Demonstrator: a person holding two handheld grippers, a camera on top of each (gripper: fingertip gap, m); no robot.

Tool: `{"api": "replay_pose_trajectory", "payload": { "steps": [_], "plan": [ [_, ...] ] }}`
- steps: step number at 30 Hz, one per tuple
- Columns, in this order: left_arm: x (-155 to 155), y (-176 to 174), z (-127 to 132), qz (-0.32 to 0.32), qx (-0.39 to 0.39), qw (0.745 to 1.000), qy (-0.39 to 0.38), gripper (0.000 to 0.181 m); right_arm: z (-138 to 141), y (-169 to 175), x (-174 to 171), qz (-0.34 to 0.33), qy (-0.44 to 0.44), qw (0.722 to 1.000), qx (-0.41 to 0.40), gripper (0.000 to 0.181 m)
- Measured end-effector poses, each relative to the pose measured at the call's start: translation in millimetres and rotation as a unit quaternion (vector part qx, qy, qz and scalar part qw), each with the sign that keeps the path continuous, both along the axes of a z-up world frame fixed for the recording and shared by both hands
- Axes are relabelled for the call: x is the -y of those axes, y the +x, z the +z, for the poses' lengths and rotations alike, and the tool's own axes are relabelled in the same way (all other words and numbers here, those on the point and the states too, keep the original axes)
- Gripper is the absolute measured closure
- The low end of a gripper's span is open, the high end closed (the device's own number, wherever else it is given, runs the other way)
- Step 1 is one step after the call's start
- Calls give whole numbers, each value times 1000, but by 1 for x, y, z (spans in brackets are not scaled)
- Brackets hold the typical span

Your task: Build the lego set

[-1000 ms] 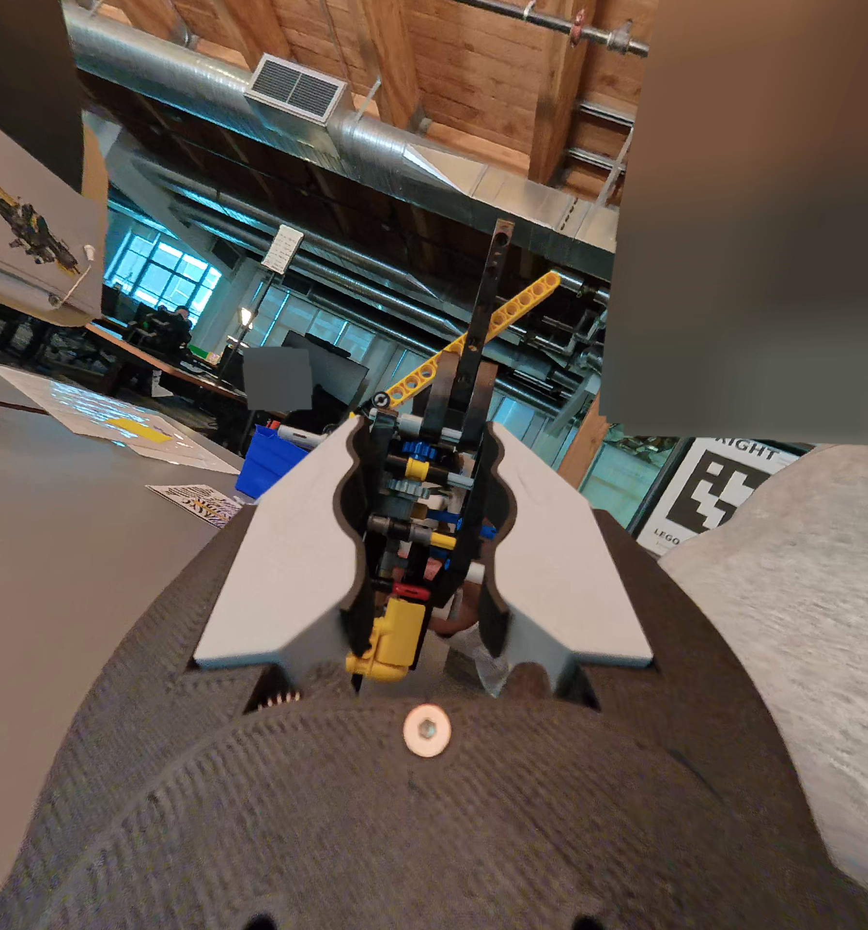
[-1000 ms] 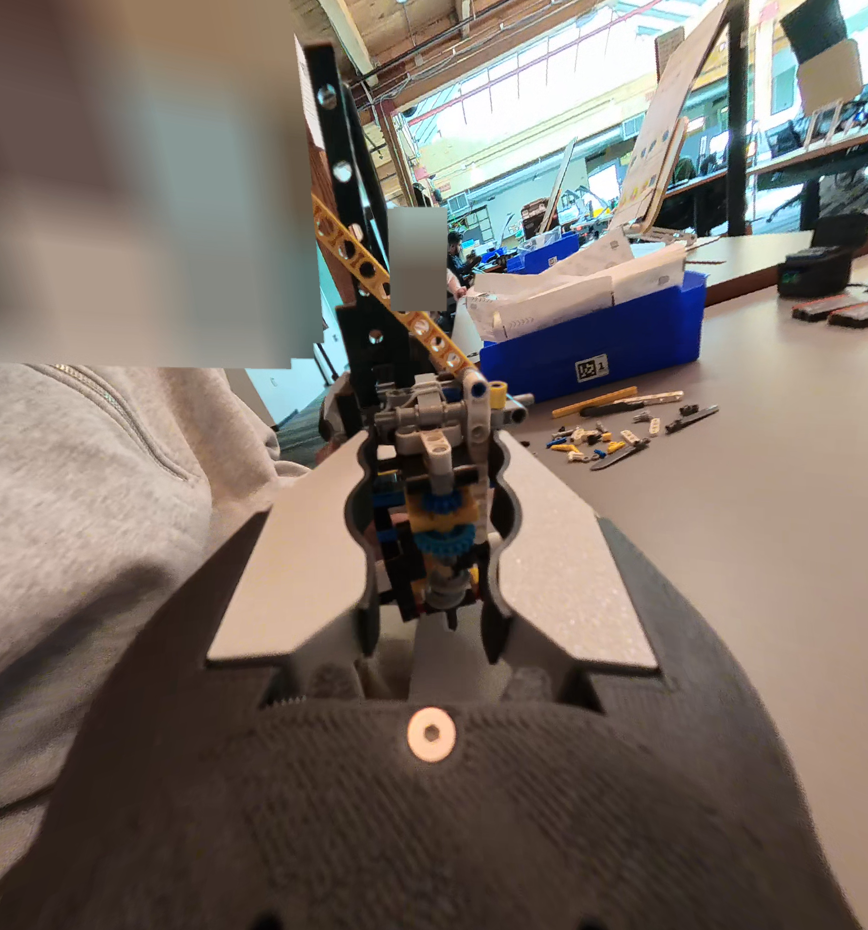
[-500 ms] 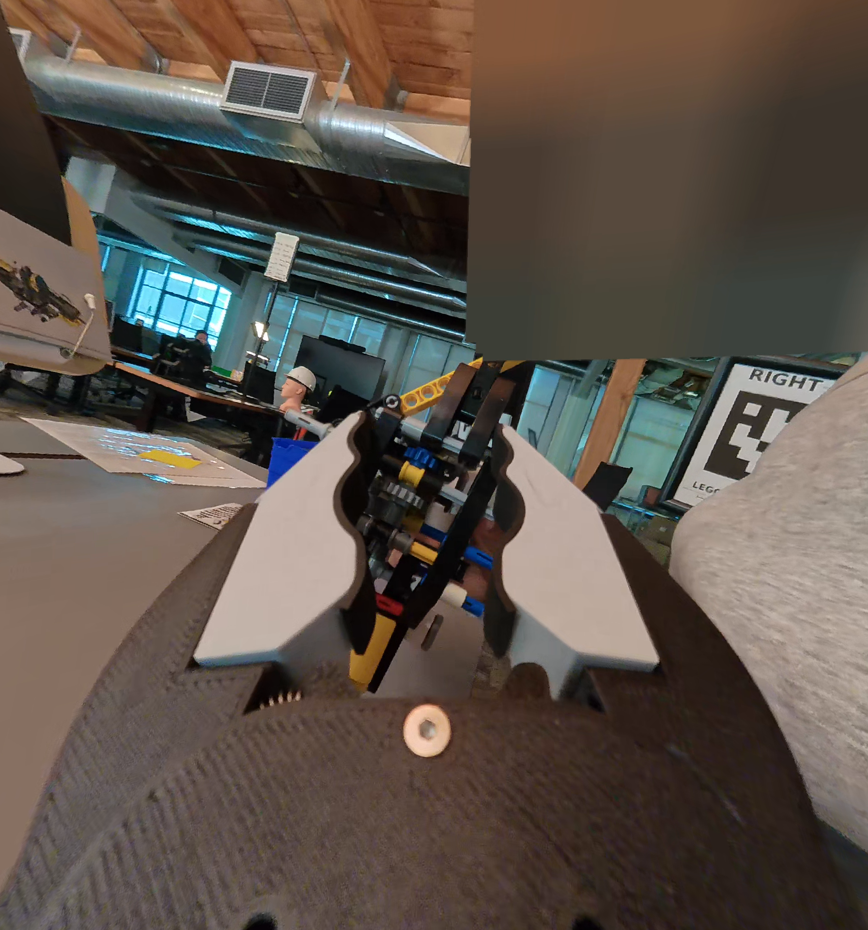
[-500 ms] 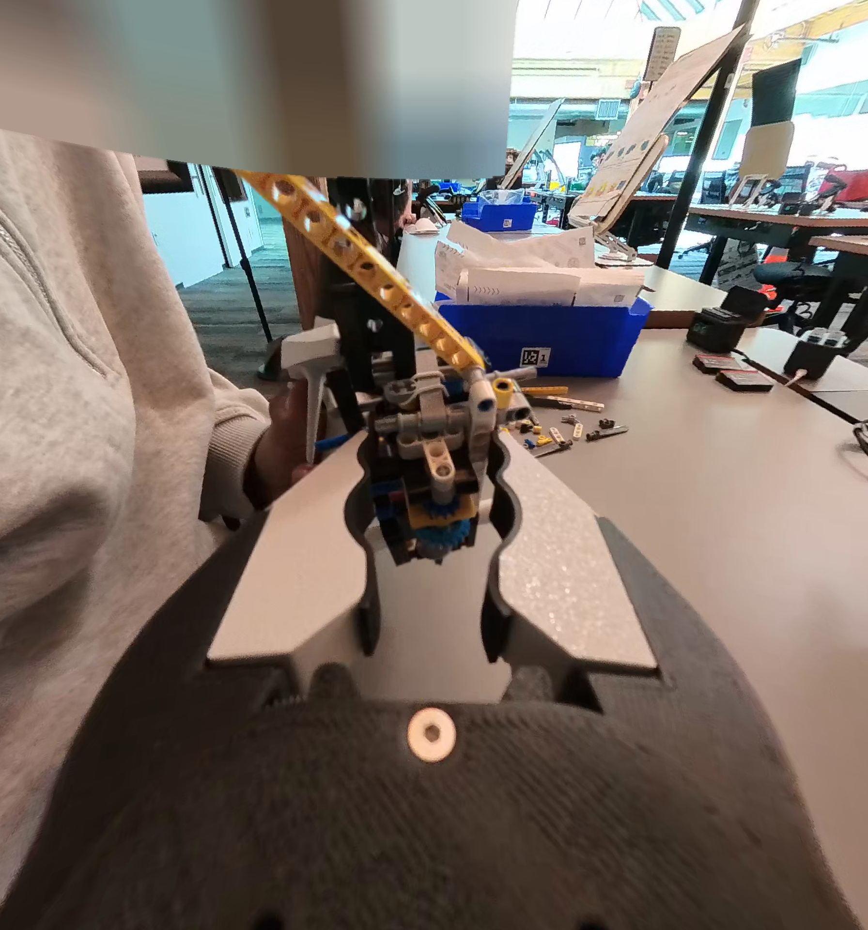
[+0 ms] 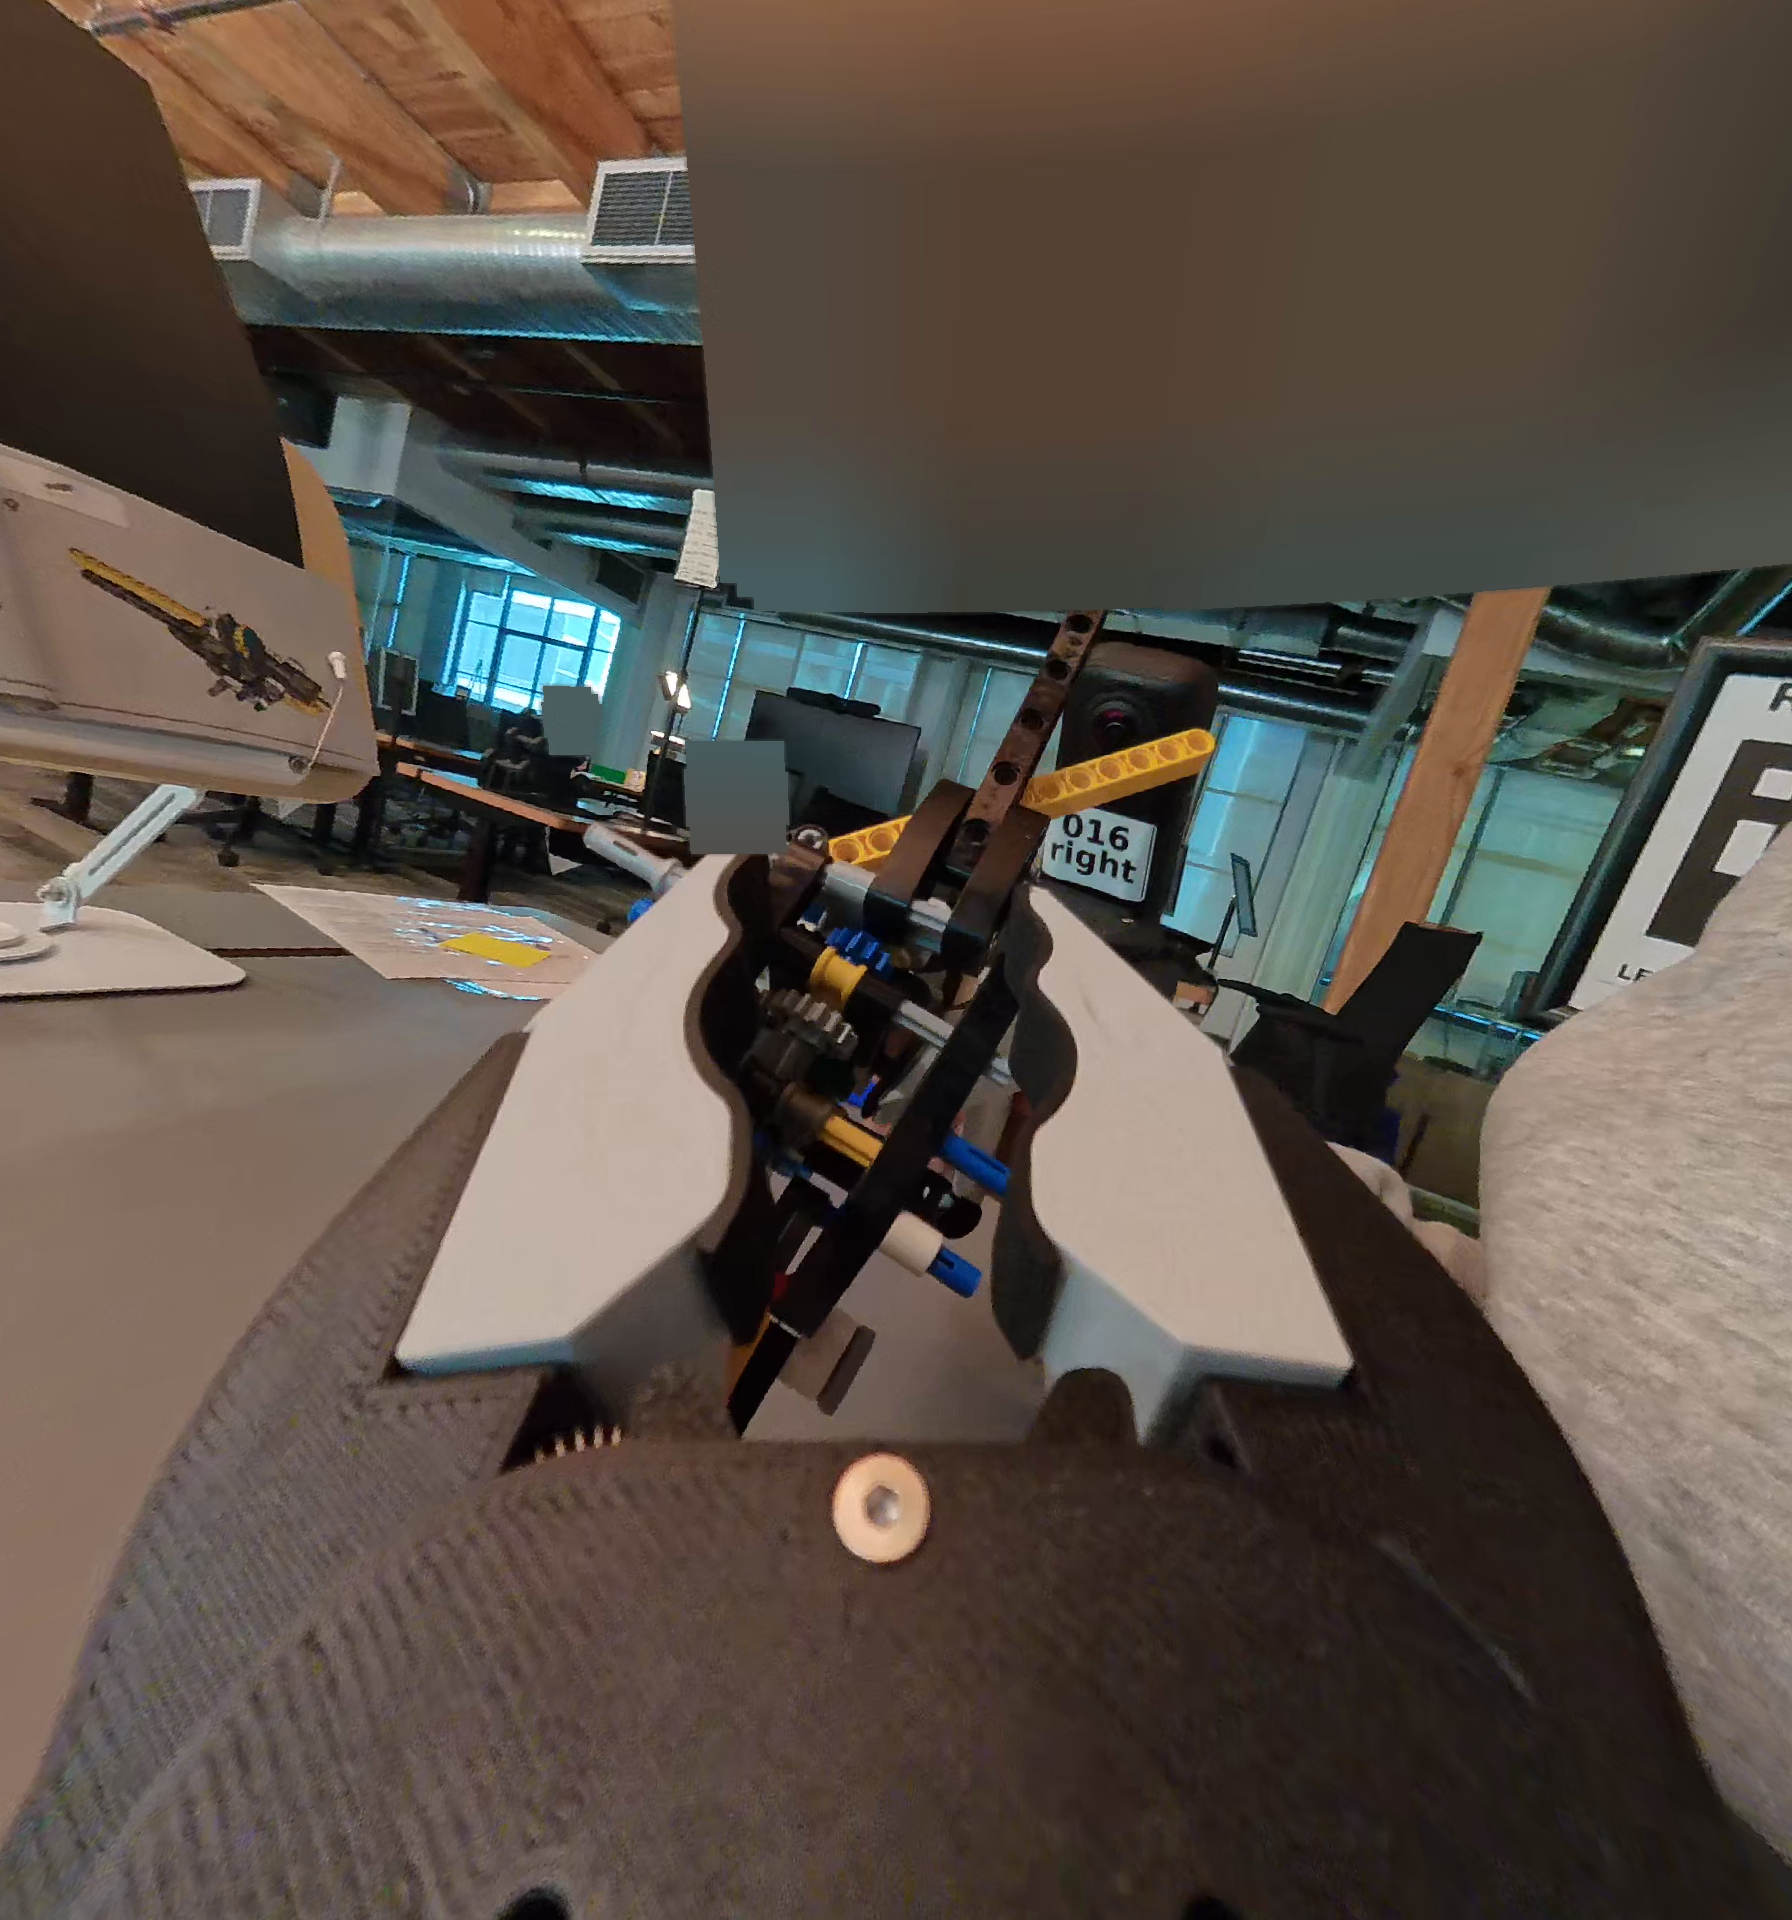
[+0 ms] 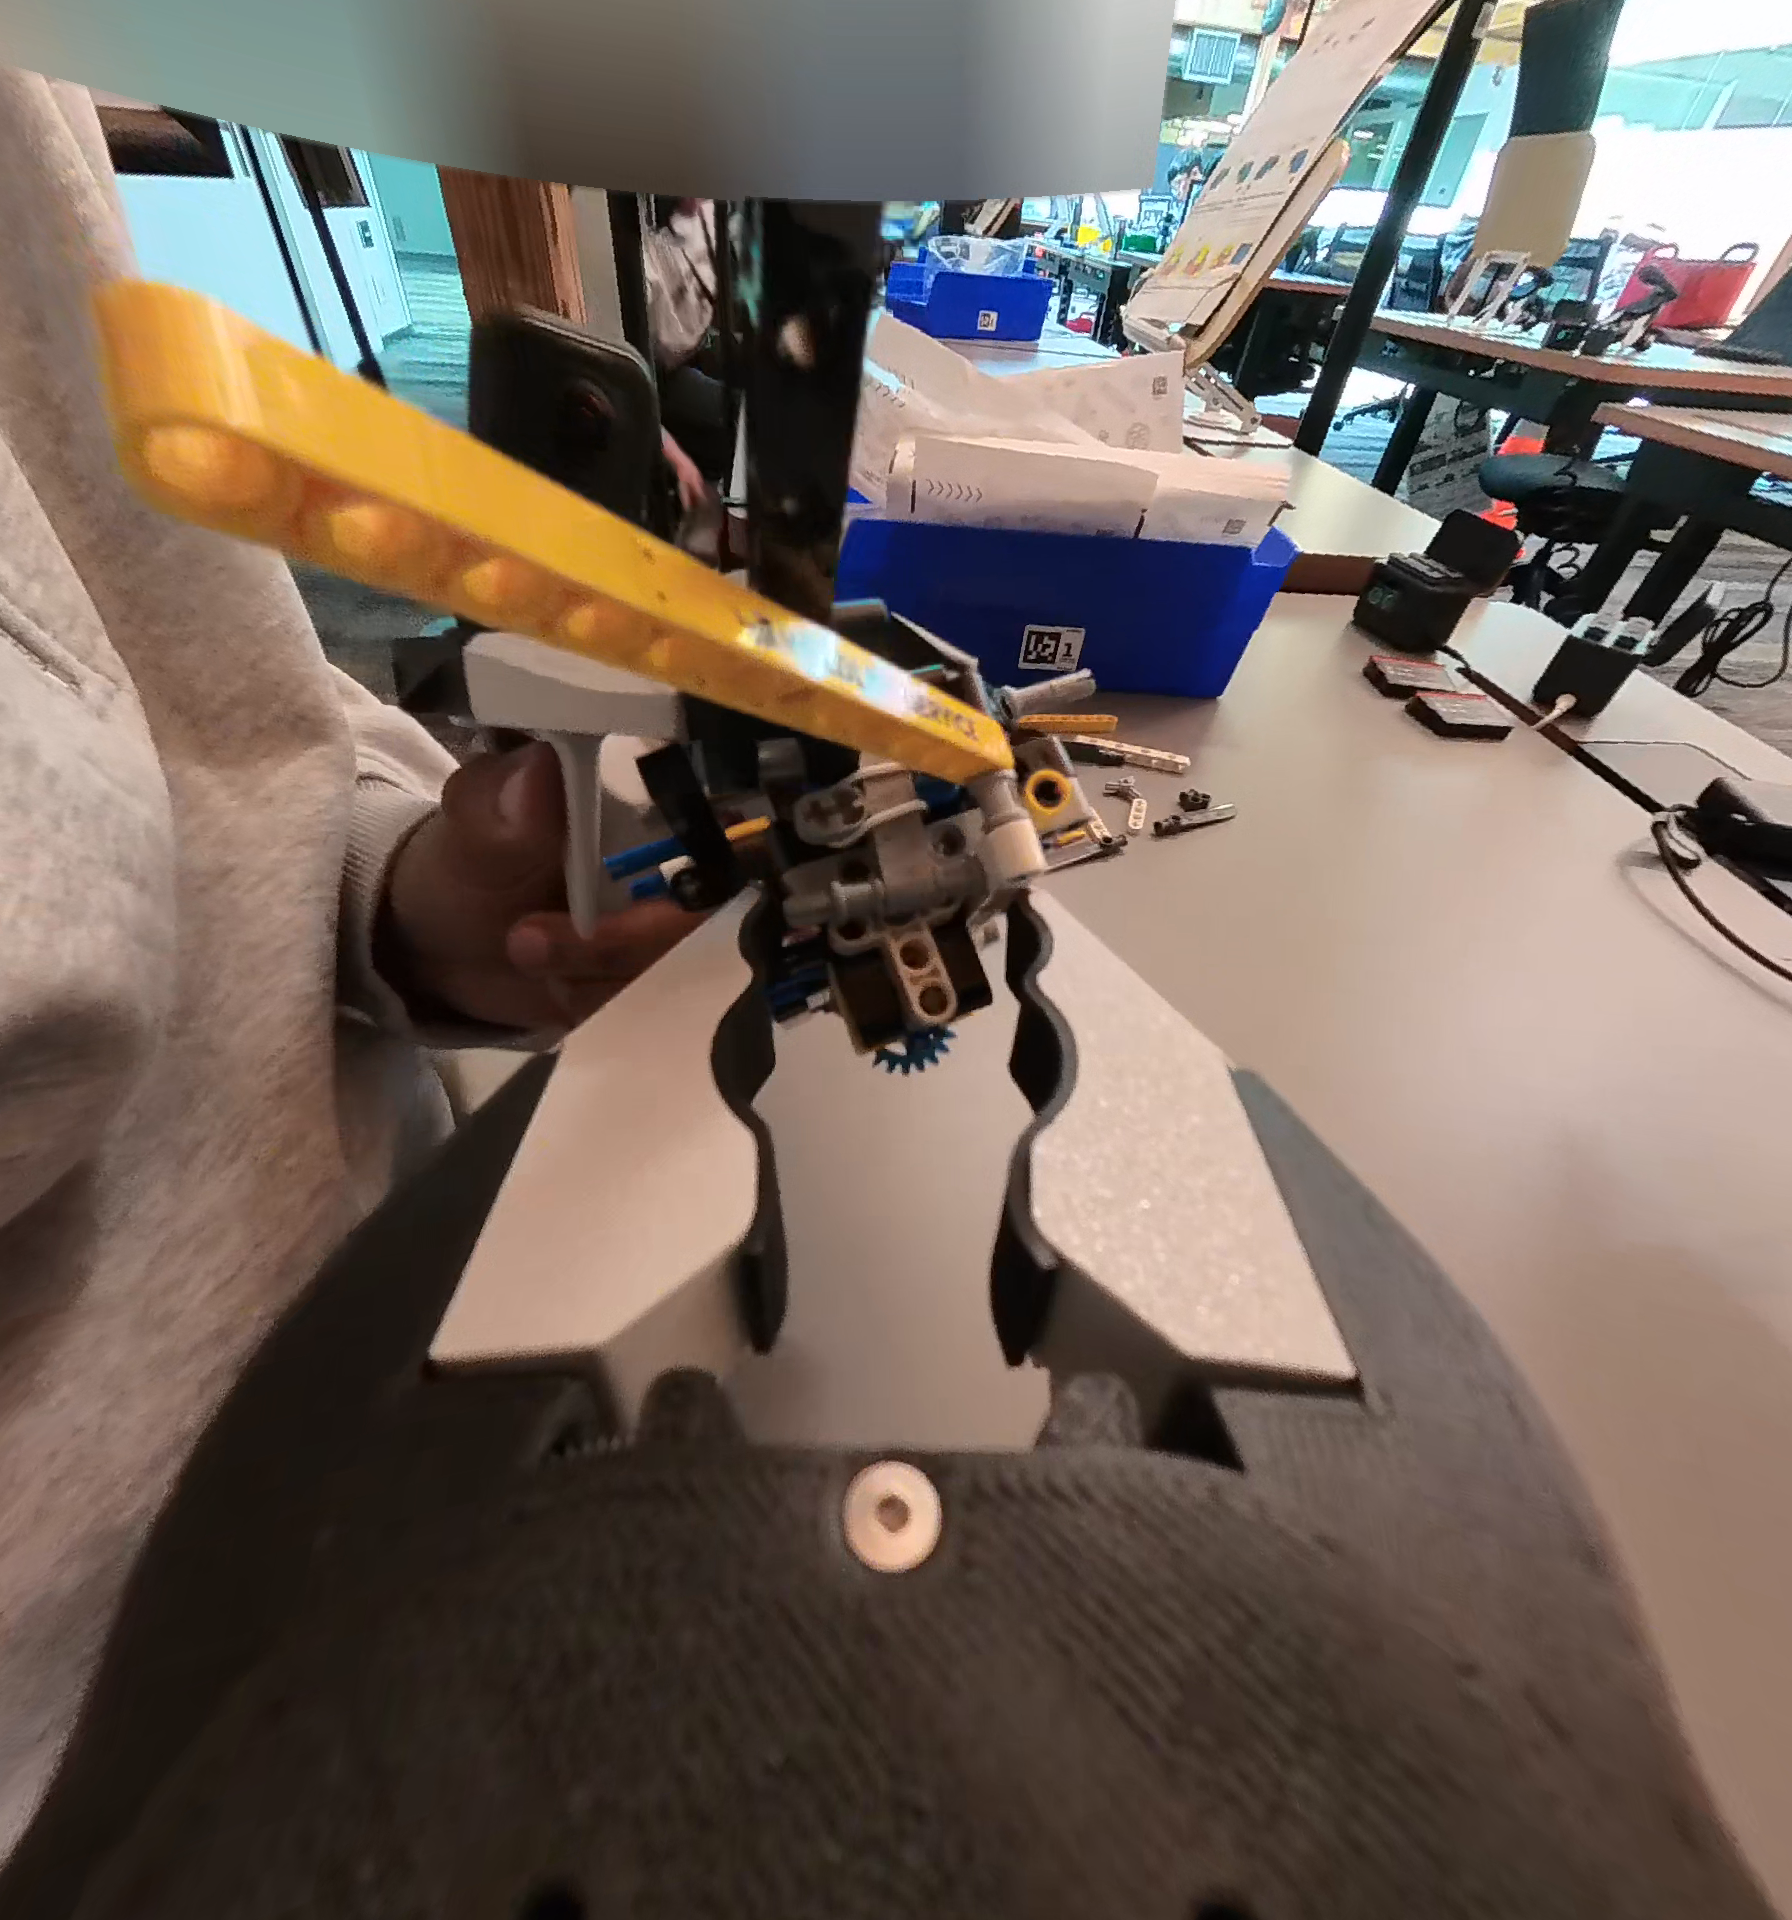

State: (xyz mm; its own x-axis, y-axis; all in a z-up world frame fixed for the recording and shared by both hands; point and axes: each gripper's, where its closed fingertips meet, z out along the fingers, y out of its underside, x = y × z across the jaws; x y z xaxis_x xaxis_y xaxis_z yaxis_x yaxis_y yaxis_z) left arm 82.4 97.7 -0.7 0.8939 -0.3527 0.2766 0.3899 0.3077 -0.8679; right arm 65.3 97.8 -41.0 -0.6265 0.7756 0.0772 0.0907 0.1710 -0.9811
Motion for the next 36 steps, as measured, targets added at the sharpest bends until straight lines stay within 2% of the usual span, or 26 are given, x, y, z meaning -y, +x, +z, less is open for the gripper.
{"api": "replay_pose_trajectory", "payload": {
  "steps": [16, 21, 24, 29, 34, 36],
  "plan": [
    [-4, 1, -3, 0, -6, 1000, -22, 137, -5, -3, -4, -12, 1, 1000, 8, 140],
    [-4, -7, -3, 8, -12, 1000, -21, 136, -1, -6, -11, -9, -56, 998, 2, 141],
    [-8, -10, -6, 17, -28, 999, -31, 114, -8, -7, -25, -35, -59, 998, 6, 141],
    [-13, -23, -15, 28, -21, 998, -45, 96, -5, 0, -37, -35, -129, 991, 1, 141],
    [-24, -6, -38, -65, -40, 991, -108, 92, 7, 10, -42, -9, -219, 976, -10, 141],
    [-25, -3, -40, -69, -52, 990, -112, 91, 7, 13, -40, 11, -251, 968, -2, 141]
  ]
}}
